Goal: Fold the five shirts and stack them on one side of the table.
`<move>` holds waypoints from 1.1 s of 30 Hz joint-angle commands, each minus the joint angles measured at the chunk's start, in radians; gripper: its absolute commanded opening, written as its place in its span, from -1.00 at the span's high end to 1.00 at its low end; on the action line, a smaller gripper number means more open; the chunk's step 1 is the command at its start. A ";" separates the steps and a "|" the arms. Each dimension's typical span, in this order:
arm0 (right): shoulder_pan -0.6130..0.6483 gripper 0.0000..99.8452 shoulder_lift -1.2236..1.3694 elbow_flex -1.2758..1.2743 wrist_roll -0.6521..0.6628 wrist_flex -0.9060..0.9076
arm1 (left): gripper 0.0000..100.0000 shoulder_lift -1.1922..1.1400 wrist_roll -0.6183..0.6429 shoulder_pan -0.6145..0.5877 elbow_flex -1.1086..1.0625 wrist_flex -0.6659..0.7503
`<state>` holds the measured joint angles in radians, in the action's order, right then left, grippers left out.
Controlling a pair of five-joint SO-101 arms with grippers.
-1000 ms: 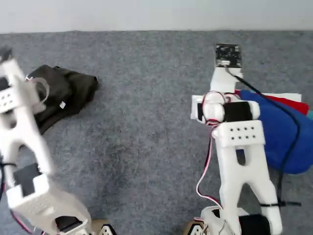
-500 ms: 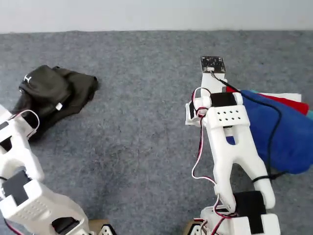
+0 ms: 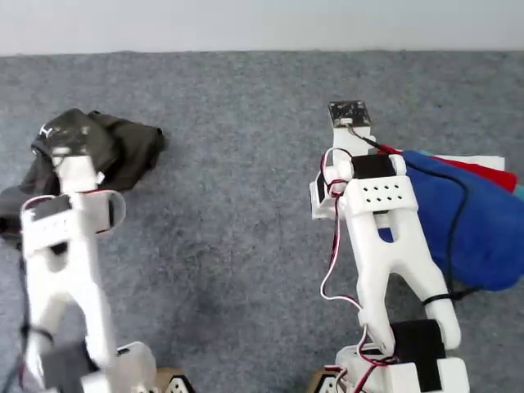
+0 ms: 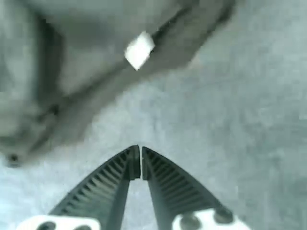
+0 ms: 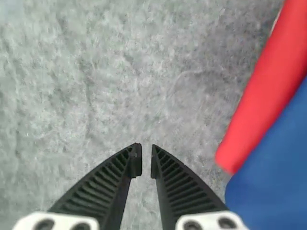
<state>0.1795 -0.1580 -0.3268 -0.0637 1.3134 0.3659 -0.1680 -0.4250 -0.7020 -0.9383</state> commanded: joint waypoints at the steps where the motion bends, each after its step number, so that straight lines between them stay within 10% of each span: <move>1: 0.001 0.92 -0.004 0.049 0.014 0.021 | 0.88 0.233 0.020 -0.084 -0.002 0.061; 5: 0.002 0.92 -0.004 0.049 0.014 0.019 | 0.56 0.196 -0.035 -0.218 -0.005 0.204; 17: 0.005 0.92 -0.005 0.049 0.012 -0.050 | 0.65 -0.430 -0.160 -0.281 0.045 0.812; 24: 0.005 0.92 -0.005 0.049 0.011 -0.061 | 0.98 -0.559 -0.163 -0.292 0.117 0.773; 33: 0.004 0.92 -0.005 0.049 0.009 -0.064 | 0.98 -0.037 -0.117 -0.044 0.116 0.265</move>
<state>0.1826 -0.1580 -0.3268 -0.0606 1.2643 0.1005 -0.3276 -0.5907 -0.6222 -0.5240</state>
